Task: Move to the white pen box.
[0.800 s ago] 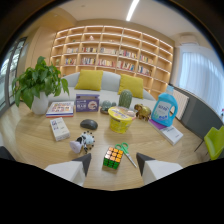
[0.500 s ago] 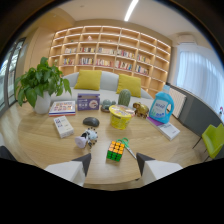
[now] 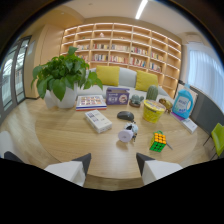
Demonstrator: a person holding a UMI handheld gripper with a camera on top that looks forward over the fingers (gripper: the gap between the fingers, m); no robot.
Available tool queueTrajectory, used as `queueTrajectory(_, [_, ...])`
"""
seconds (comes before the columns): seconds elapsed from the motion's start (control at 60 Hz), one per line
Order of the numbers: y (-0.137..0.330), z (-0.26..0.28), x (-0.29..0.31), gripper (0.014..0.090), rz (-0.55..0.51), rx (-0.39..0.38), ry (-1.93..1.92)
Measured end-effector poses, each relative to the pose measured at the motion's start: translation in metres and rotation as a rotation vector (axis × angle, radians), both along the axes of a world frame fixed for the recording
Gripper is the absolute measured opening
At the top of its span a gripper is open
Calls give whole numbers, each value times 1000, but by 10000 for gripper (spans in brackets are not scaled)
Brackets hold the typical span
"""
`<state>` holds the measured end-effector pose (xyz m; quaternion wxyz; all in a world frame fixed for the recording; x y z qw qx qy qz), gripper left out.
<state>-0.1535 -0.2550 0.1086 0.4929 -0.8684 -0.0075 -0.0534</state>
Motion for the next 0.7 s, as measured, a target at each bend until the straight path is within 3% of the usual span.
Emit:
queueTrajectory(0.45, [147, -54, -52, 855, 0, -50, 9])
queueTrajectory(0.7, [188, -78, -64, 860, 4, -81, 18])
